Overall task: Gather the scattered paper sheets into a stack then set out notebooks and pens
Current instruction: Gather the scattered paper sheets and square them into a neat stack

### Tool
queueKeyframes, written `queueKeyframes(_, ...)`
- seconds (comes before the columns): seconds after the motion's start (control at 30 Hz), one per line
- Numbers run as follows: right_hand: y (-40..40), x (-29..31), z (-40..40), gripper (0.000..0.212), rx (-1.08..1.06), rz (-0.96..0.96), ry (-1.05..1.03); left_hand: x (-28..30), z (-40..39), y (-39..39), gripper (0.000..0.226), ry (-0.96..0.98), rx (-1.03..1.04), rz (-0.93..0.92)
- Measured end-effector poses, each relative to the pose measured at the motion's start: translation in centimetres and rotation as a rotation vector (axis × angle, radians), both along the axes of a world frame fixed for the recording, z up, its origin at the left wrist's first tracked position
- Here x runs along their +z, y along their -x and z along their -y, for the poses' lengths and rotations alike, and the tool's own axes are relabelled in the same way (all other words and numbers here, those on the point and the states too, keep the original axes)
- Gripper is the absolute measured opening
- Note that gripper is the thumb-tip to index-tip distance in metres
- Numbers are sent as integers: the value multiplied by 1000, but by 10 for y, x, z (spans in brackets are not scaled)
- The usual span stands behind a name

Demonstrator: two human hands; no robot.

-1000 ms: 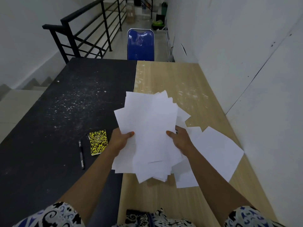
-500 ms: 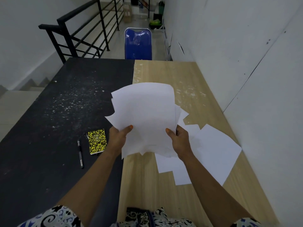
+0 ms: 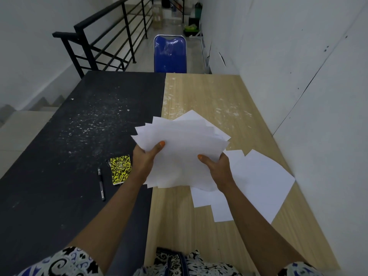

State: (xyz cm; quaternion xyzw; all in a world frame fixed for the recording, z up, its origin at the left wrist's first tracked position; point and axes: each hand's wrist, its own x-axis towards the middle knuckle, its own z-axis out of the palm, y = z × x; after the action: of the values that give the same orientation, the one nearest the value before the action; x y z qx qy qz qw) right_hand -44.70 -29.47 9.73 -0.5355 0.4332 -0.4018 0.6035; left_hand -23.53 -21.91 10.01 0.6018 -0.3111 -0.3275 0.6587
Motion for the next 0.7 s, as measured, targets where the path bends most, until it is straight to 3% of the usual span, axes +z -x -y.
queueKeyframes(0.13, -2, 1, -2, 26, -16, 1, 22, 10, 0, 3, 40, 36, 12, 35)
queueKeyframes(0.4, 1, 5, 0, 29, -50, 5, 91, 19, 0, 1, 71, 27, 50, 131)
queueKeyframes(0.53, -1, 6, 1, 30, -34, 28, 77, 22, 1, -1, 76, 9, 9, 83)
queueKeyframes(0.63, -2, 5, 0, 32, -43, 29, 83, 26, 1, -2, 87, -21, 10, -51)
queueKeyframes(0.7, -2, 4, 0, 36, -44, 39, 72, 31, 1, 3, 72, -59, -72, -79)
